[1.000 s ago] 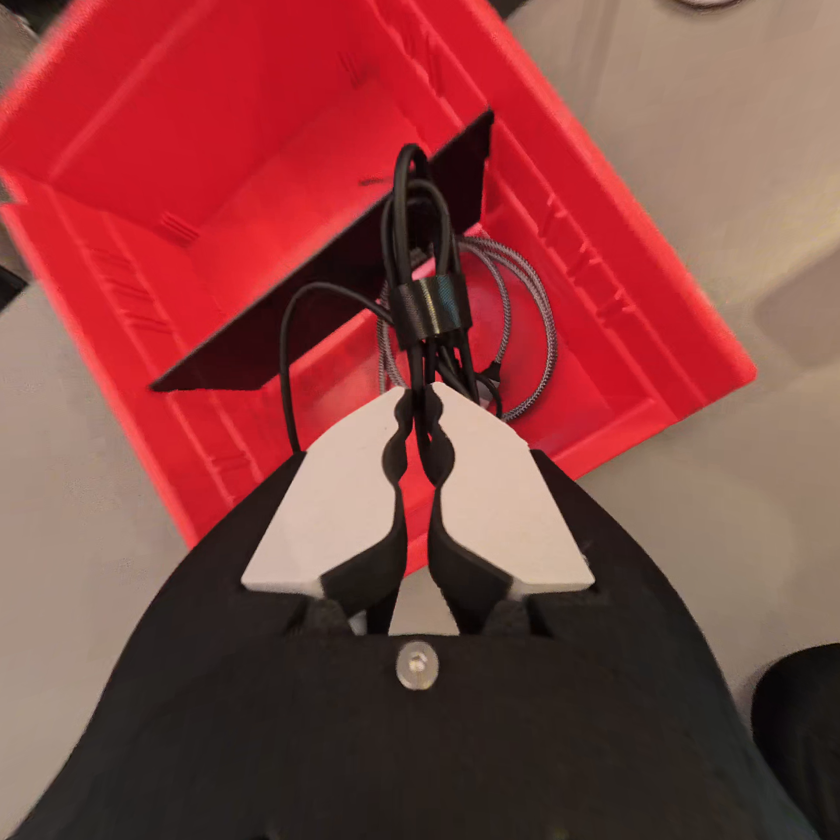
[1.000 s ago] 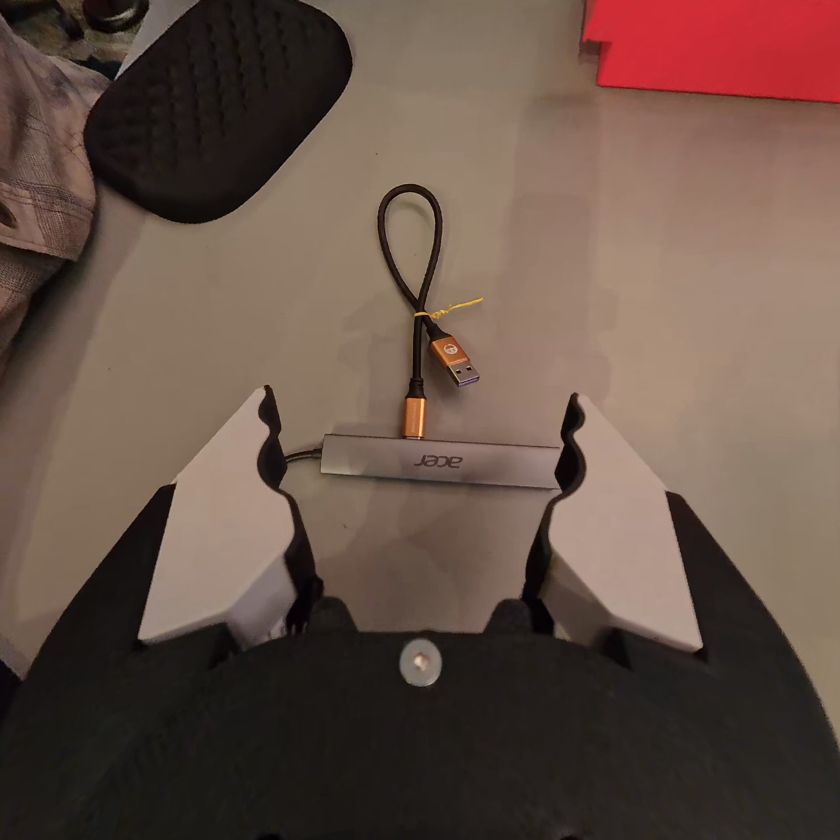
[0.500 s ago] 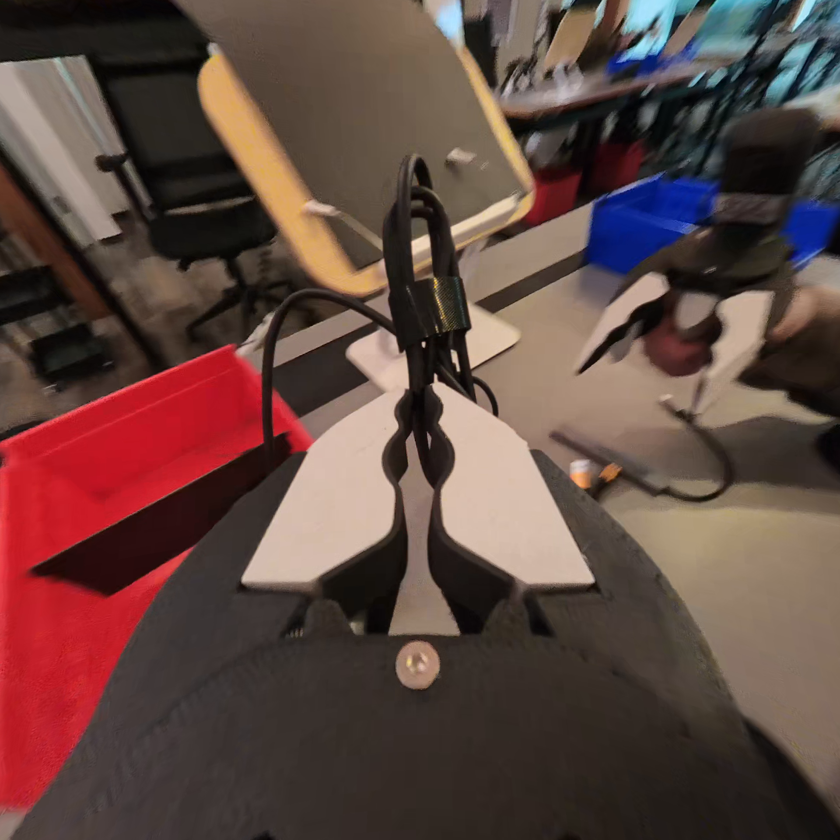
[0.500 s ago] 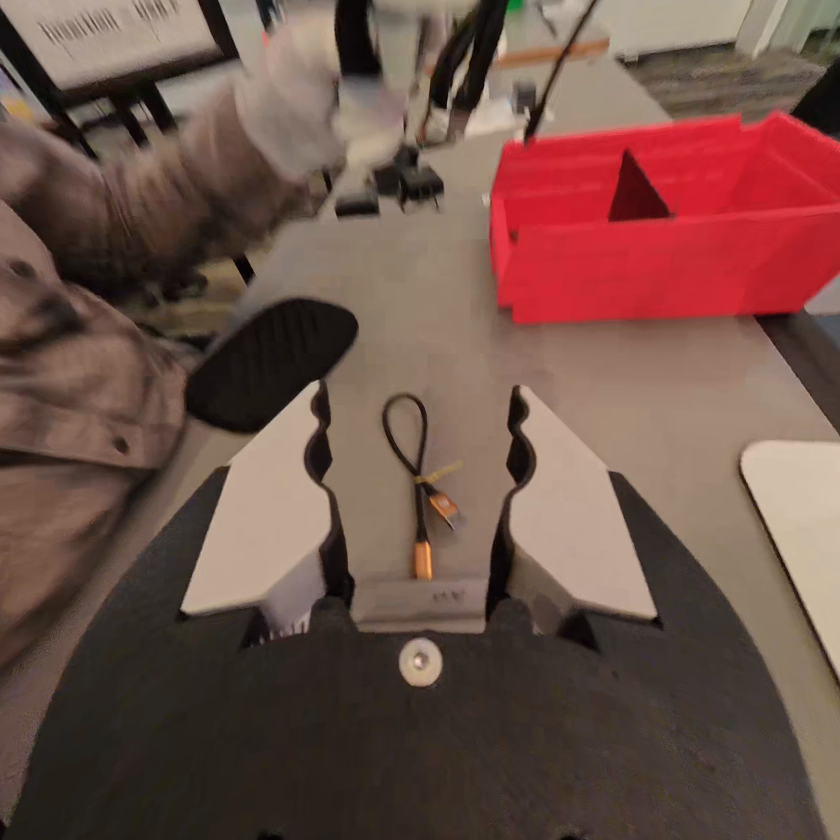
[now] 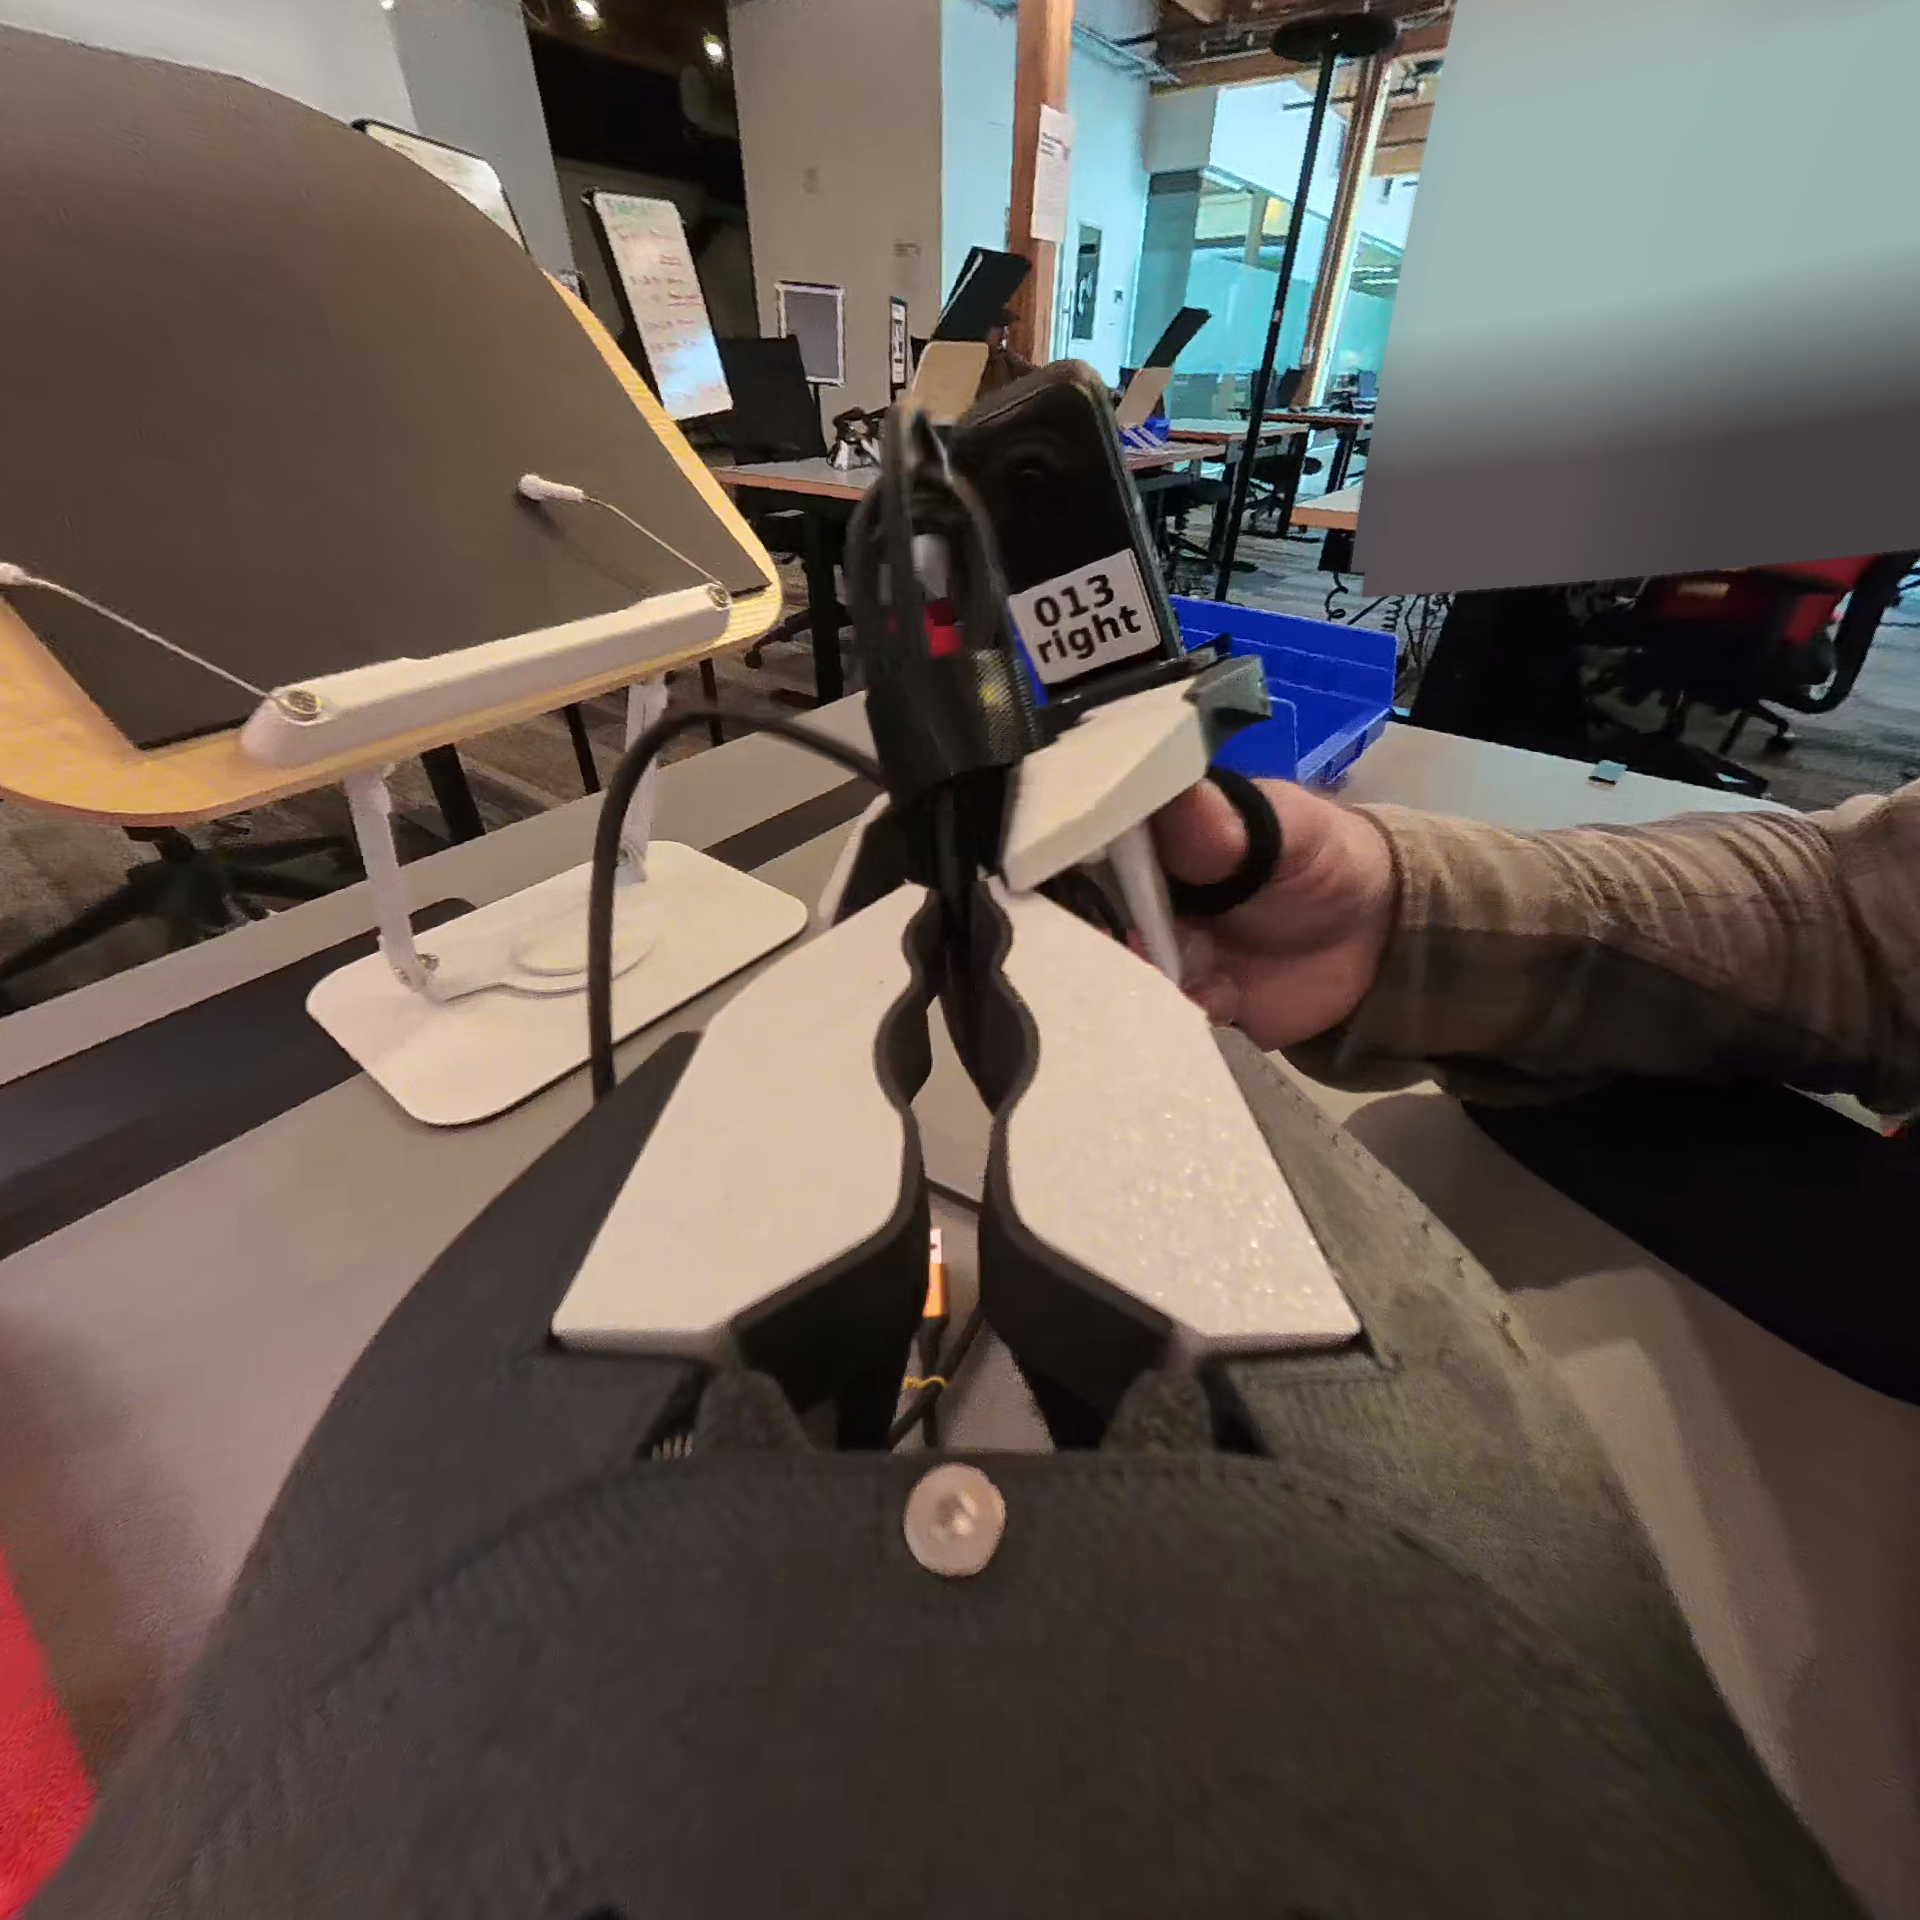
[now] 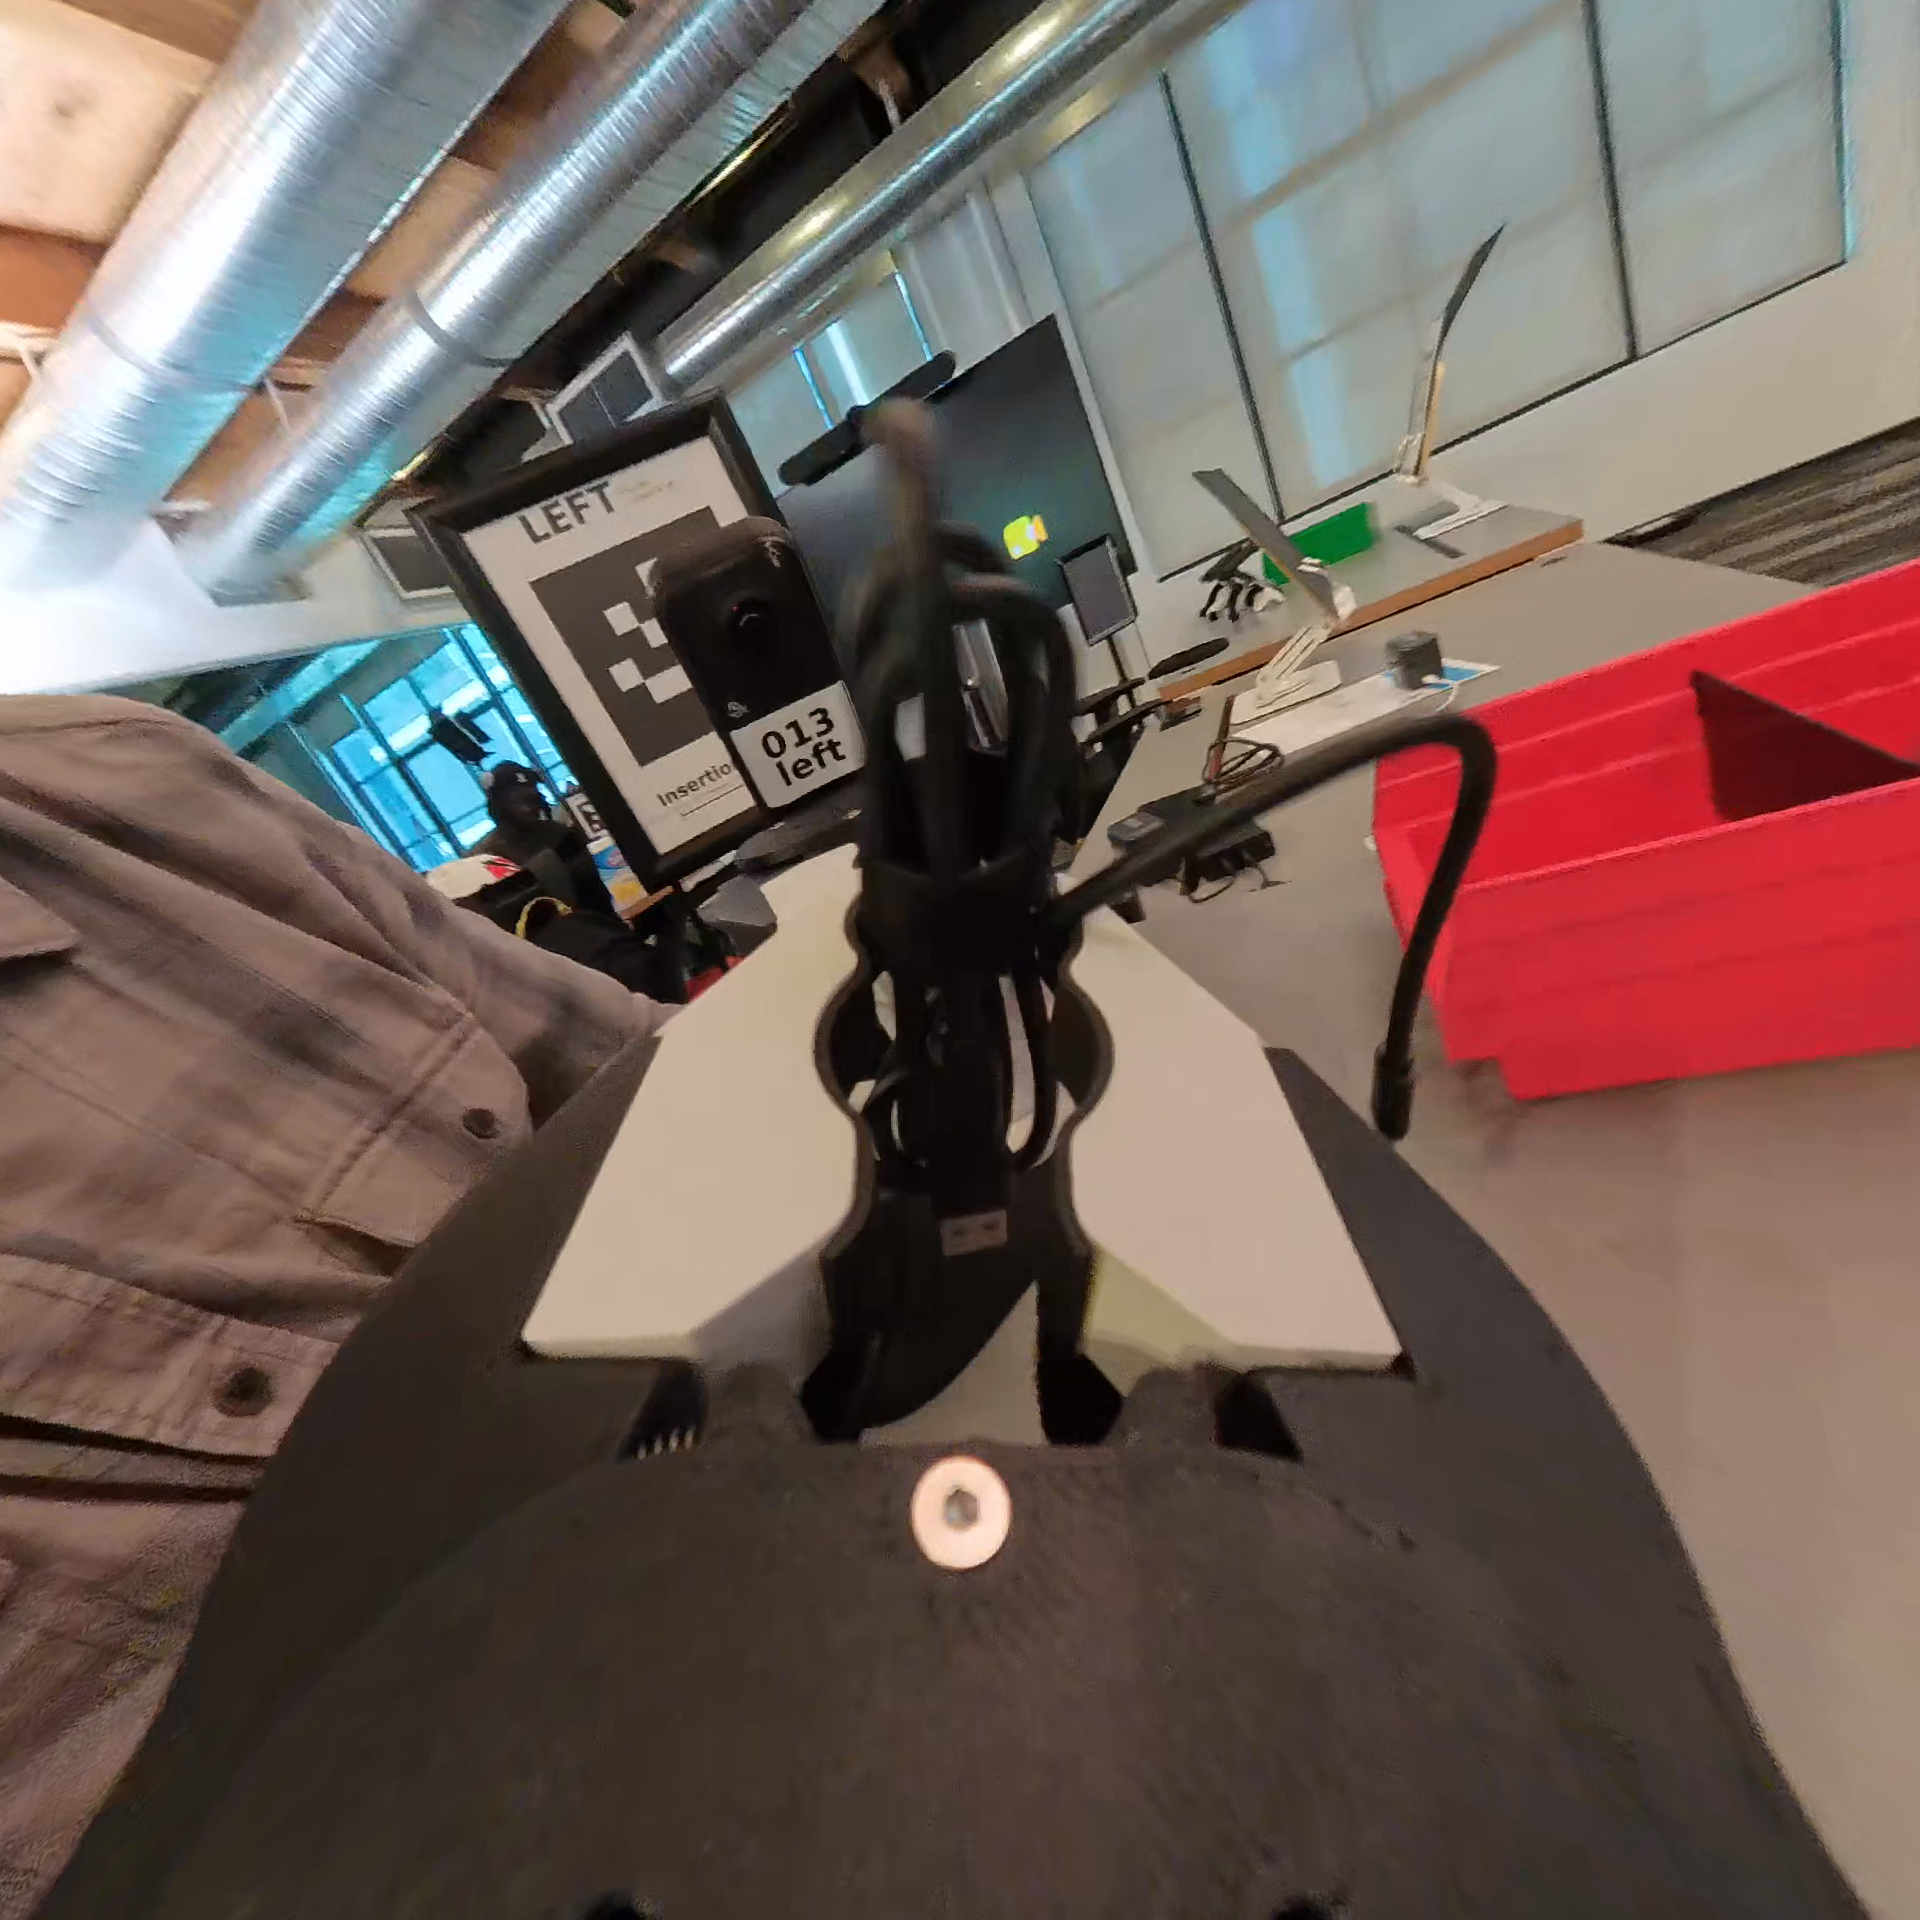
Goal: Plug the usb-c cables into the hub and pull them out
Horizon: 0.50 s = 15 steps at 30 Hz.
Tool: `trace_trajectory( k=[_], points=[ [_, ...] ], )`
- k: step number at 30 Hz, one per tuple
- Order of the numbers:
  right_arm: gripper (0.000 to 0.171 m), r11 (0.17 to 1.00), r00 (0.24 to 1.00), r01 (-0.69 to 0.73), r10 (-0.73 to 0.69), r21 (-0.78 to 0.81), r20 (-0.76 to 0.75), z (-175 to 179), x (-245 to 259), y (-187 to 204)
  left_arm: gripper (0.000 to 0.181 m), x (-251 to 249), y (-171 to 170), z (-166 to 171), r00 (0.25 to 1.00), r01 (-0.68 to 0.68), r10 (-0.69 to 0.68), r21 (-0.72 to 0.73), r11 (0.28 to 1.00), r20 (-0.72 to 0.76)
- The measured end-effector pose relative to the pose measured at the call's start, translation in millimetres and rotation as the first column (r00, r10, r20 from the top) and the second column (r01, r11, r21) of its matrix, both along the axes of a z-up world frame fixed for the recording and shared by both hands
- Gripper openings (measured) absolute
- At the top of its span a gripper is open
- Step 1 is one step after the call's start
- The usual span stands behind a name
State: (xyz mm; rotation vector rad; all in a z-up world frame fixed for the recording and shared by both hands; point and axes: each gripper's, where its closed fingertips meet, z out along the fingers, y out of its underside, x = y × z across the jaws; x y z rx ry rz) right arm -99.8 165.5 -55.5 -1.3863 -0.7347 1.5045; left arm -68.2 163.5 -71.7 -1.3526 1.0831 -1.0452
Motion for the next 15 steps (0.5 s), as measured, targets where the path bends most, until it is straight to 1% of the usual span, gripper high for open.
trace_trajectory(
  k=[1, 2, 4, 6, 7, 9, 10, 11, 13, 15],
  points=[
    [0.024, 1.0, 1.0, 0.011, -0.011, 0.014, 0.011, -2, 2, 1, 0.004, 1, 0, -2, 1.0, 0.002, -0.002, -0.002, 1.0, -0.007],
    [0.018, 0.998, 0.998, 0.044, -0.045, 0.037, 0.034, -4, 3, 3, 0.005, 2, 1, -5, 1.0, 0.007, -0.007, -0.001, 1.0, -0.017],
    [0.014, 0.99, 0.989, 0.091, -0.102, 0.103, 0.11, -7, 6, 6, 0.011, -2, 4, -7, 1.0, -0.003, 0.003, -0.004, 1.0, -0.018],
    [0.012, 0.967, 0.952, 0.147, -0.195, 0.206, 0.236, -13, 10, 13, 0.029, -8, 8, -7, 1.0, 0.001, -0.002, -0.03, 1.0, -0.022],
    [0.012, 0.945, 0.914, 0.179, -0.263, 0.274, 0.308, -18, 13, 18, 0.038, -12, 8, -4, 1.0, 0.012, -0.012, -0.049, 0.999, -0.014],
    [0.012, 0.871, 0.806, 0.191, -0.403, 0.453, 0.434, -28, 20, 26, 0.053, -16, 10, 1, 1.0, 0.019, -0.021, -0.077, 0.997, -0.018],
    [0.011, 0.823, 0.746, 0.197, -0.479, 0.533, 0.463, -30, 23, 31, 0.059, -16, 10, 3, 0.999, 0.027, -0.029, -0.089, 0.996, -0.021],
    [0.011, 0.765, 0.671, 0.176, -0.554, 0.62, 0.492, -34, 27, 36, 0.062, -14, 8, 5, 0.999, 0.047, -0.048, -0.101, 0.994, -0.017],
    [0.011, 0.666, 0.533, 0.089, -0.66, 0.741, 0.529, -41, 31, 42, 0.068, -7, 3, 6, 0.997, 0.071, -0.075, -0.106, 0.992, -0.029],
    [0.011, 0.537, 0.395, -0.022, -0.77, 0.844, 0.5, -44, 36, 48, 0.07, 0, -1, 3, 0.994, 0.084, -0.089, -0.087, 0.993, -0.058]
  ],
)
